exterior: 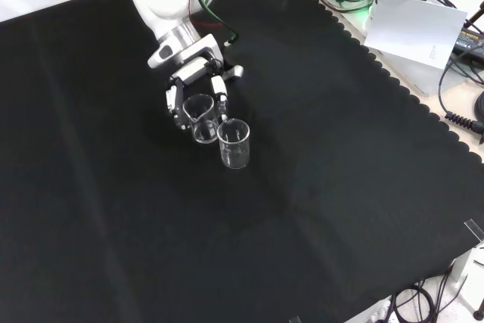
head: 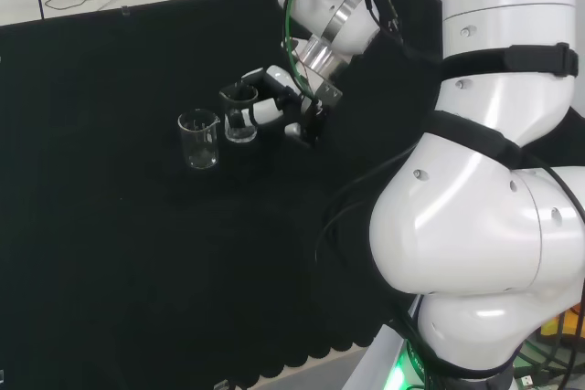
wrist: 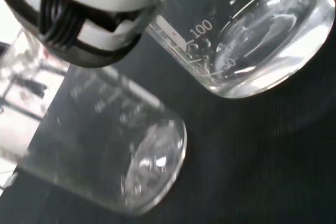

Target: Pick up the beaker on the right.

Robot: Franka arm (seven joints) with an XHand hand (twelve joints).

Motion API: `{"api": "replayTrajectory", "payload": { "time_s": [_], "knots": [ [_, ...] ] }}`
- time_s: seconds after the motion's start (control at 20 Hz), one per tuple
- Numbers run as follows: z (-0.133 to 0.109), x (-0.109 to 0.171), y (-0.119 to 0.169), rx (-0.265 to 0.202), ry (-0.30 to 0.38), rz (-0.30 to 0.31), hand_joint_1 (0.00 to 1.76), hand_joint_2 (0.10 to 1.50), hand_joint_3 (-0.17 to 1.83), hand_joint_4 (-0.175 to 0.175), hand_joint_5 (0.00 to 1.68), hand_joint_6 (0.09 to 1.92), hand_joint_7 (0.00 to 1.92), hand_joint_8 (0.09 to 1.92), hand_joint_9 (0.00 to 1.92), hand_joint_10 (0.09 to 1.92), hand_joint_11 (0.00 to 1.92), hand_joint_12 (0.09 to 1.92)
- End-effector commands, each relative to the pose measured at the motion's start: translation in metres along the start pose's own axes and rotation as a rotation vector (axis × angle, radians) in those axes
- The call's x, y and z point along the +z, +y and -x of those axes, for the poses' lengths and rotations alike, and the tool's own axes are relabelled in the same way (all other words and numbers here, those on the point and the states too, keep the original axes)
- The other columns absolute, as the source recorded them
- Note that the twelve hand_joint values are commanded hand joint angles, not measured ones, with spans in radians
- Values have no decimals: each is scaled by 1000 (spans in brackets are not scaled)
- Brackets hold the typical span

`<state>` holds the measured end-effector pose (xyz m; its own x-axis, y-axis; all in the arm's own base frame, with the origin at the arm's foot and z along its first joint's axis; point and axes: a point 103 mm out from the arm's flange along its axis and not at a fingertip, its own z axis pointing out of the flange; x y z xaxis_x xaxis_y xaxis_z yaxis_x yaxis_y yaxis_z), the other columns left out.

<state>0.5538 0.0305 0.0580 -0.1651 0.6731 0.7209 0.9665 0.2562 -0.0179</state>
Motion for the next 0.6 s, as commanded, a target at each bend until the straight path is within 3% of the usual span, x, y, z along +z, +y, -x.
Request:
{"api": "replayTrajectory", "payload": {
  "time_s": [0.05, 0.6],
  "knots": [
    [-1, -40, -8, 19, -84, 38, 1121, 761, 438, 175, 1307, 530, 1546, 207, 1504, 149, 1089, 902],
    [-19, -80, -33, 3, -219, 6, 1124, 738, 476, 175, 1317, 522, 1592, 172, 1543, 122, 1118, 889]
  ]
}}
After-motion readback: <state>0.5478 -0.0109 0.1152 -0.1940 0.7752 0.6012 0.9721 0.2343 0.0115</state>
